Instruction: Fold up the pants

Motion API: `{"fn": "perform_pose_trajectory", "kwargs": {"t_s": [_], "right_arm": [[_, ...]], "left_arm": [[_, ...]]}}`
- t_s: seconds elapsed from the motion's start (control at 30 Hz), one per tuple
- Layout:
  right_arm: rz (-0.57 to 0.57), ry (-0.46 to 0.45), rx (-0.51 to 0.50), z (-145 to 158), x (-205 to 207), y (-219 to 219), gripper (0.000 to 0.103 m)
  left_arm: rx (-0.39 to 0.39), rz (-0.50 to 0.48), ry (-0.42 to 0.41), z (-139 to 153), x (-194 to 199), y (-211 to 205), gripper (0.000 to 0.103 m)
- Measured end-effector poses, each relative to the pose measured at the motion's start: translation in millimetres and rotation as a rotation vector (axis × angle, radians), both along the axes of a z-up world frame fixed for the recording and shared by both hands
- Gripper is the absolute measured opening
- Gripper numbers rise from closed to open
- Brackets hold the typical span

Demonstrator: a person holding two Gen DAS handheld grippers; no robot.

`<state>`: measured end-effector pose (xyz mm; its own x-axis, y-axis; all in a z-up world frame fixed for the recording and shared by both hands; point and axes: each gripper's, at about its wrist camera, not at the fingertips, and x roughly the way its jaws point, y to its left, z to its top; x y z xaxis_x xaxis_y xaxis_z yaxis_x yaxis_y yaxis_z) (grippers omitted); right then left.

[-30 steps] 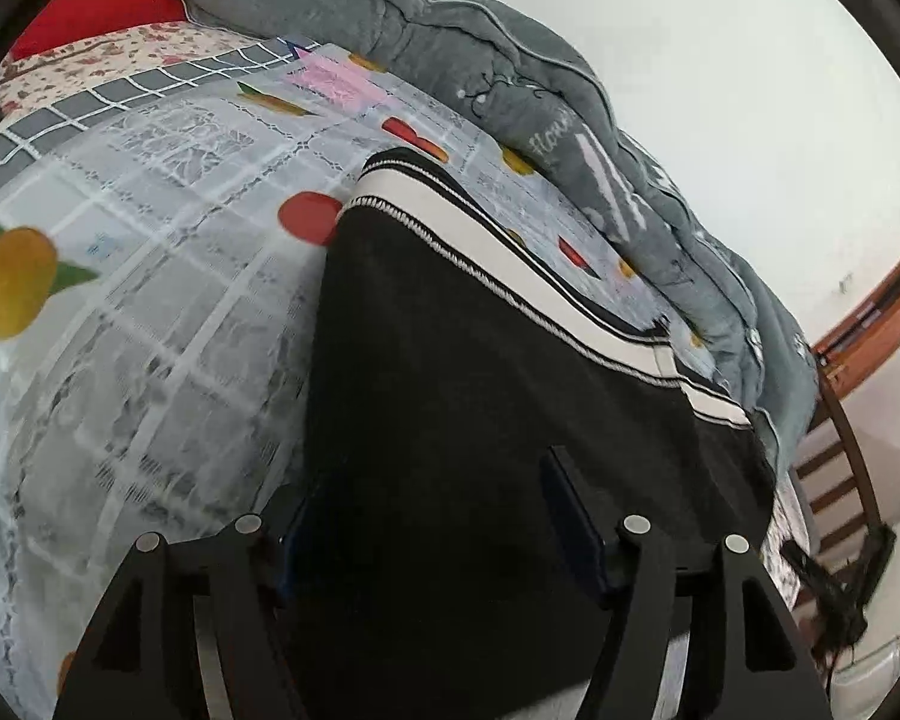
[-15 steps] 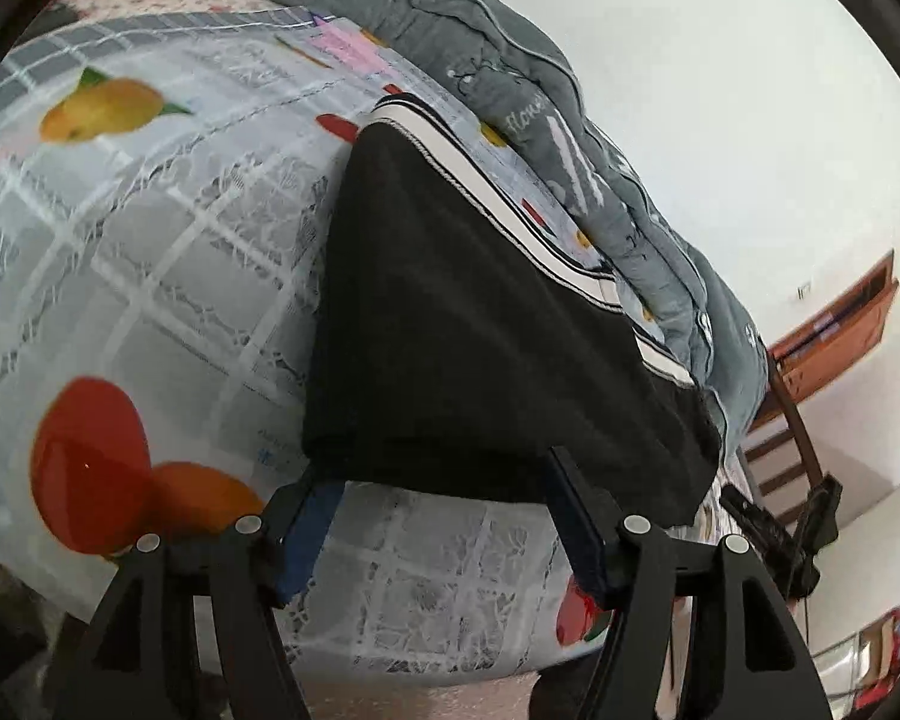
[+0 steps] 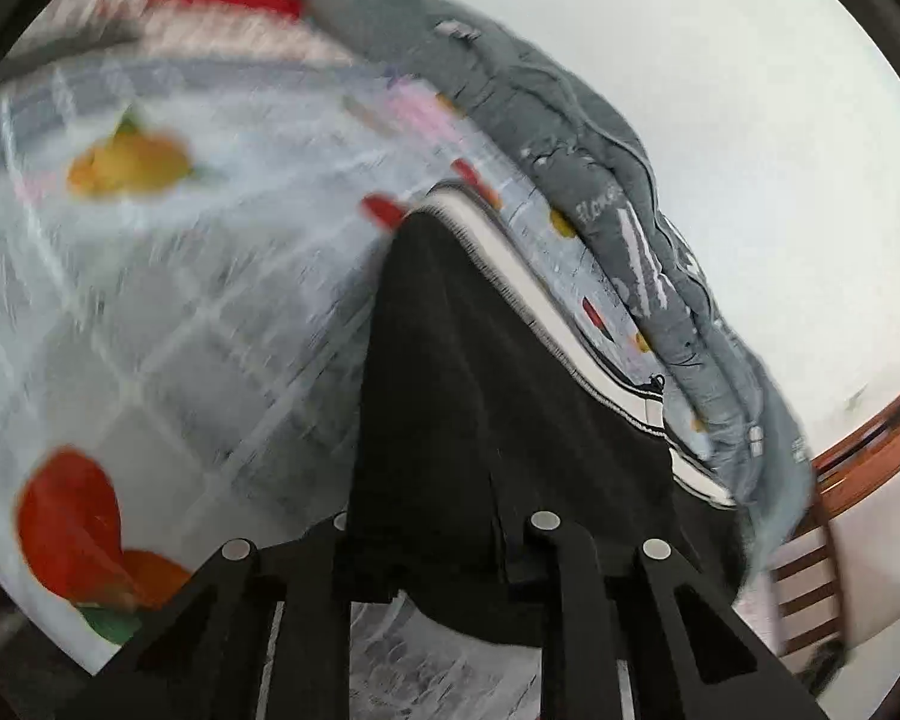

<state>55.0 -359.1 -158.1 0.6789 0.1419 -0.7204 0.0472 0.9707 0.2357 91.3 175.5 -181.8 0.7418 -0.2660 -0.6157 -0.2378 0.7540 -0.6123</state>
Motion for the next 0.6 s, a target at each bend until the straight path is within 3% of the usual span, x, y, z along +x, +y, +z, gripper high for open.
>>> {"fn": "perform_pose_trajectory", "kwargs": {"t_s": [0.1,0.23,0.4,0.6], "right_arm": [[-0.011,-0.005,-0.004,-1,-1,-14,0.052],[-0.029,-0.021,-0.018,1,-4,-33,0.052],[-0.045,-0.039,-0.056,4,-10,-55,0.052],[-0.07,-0.045,-0.062,11,-15,-85,0.052]], "left_arm": [[0.167,-0.01,-0.04,36,8,-29,0.017],[0.288,-0.029,-0.093,74,22,-70,0.017],[0.39,-0.121,-0.176,110,37,-143,0.017],[0.426,-0.289,-0.233,120,54,-240,0.017]]}}
